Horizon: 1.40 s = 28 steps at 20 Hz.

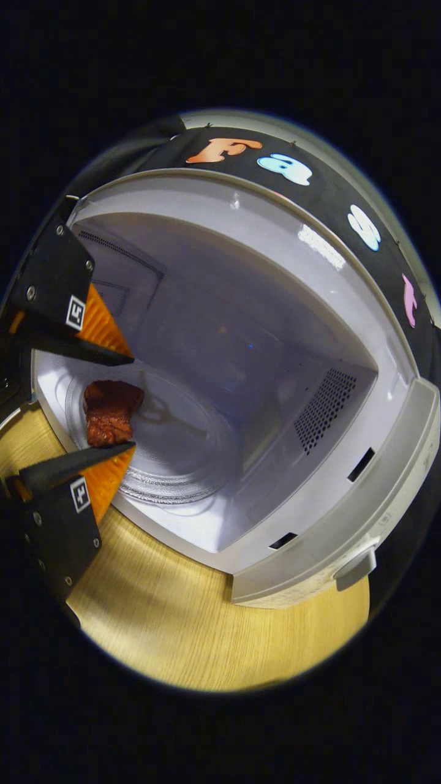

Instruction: Open the microwave, put the food inside, and close the microwave door.

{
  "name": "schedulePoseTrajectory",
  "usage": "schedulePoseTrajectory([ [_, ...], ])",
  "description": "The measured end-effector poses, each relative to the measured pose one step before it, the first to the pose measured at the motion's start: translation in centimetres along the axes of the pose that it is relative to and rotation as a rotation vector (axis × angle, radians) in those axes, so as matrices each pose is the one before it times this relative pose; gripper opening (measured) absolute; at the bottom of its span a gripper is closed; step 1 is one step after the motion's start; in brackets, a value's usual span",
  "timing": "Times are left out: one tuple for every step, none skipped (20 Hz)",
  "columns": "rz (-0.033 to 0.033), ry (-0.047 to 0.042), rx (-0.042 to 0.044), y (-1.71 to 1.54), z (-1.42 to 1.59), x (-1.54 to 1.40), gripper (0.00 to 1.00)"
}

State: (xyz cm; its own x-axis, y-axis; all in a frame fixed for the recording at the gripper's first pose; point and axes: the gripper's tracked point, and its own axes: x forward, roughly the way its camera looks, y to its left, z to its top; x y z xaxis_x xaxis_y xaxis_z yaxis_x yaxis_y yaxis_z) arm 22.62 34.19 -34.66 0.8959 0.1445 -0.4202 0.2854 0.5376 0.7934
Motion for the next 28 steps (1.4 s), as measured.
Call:
schedulePoseTrajectory([
  [-0.00989, -0.01124, -0.02621, -0.100, 0.191, -0.071, 0.89],
  [-0.00781, -0.00379, -0.02337, -0.139, 0.138, -0.426, 0.94],
  [0.00292, -0.00227, -0.02215, 0.005, 0.030, -0.242, 0.97],
  [-0.00928, -0.00331, -0.01907, -0.188, 0.235, -0.460, 0.97],
  [-0.00786, -0.00931, -0.01946, -0.228, 0.375, -0.451, 0.97],
  [-0.00271, -0.00972, -0.02191, -0.143, 0.536, -0.531, 0.98],
  [-0.00560, -0.00173, -0.02201, -0.130, 0.398, -0.709, 0.98],
  [-0.00269, 0.00093, -0.02369, -0.183, 0.500, -0.786, 0.98],
  [-0.00036, -0.00345, -0.02764, -0.074, 0.596, -1.088, 0.98],
  [0.00361, -0.00534, -0.02697, -0.033, 0.845, -1.222, 0.98],
  [0.00237, -0.00473, -0.02795, 0.084, 0.782, -1.430, 0.98],
  [0.00235, -0.00452, -0.03175, -0.061, 0.858, -1.431, 0.98],
  [0.00481, -0.00072, -0.04101, 0.052, 0.659, -1.526, 0.98],
  [-0.00544, -0.00267, -0.04636, -0.233, 0.797, -1.370, 0.98],
  [0.00389, -0.00333, -0.03937, -0.182, 0.685, -1.385, 0.94],
  [0.00737, -0.00003, -0.03102, 0.023, 0.840, -1.413, 0.91],
  [0.01077, -0.00213, -0.02560, 0.190, 0.619, -1.413, 0.83],
  [0.00316, -0.00879, -0.03031, 0.018, 0.763, -1.330, 0.80],
  [-0.00447, -0.01401, -0.04132, -0.082, 0.750, -1.368, 0.70],
  [-0.00782, -0.01529, -0.04664, -0.127, 0.746, -1.237, 0.66],
  [-0.00035, -0.01125, -0.03509, -0.067, 0.594, -1.155, 0.56],
  [0.00526, -0.00855, -0.01072, 0.251, 0.651, -1.382, 0.52],
  [0.01132, -0.02630, -0.01054, 0.629, 0.896, -1.530, 0.44],
  [-0.00312, -0.01596, -0.02516, 0.358, 0.617, -1.408, 0.40],
  [-0.00786, -0.00734, -0.02709, 0.229, 0.154, -1.540, 0.32],
  [-0.00277, -0.00367, -0.01148, 0.484, 0.046, -1.361, 0.27],
  [0.00987, -0.00119, 0.00025, 0.865, -0.082, -1.399, 0.18],
  [0.00392, -0.00489, 0.00705, 0.881, 0.072, -1.320, 0.15],
])
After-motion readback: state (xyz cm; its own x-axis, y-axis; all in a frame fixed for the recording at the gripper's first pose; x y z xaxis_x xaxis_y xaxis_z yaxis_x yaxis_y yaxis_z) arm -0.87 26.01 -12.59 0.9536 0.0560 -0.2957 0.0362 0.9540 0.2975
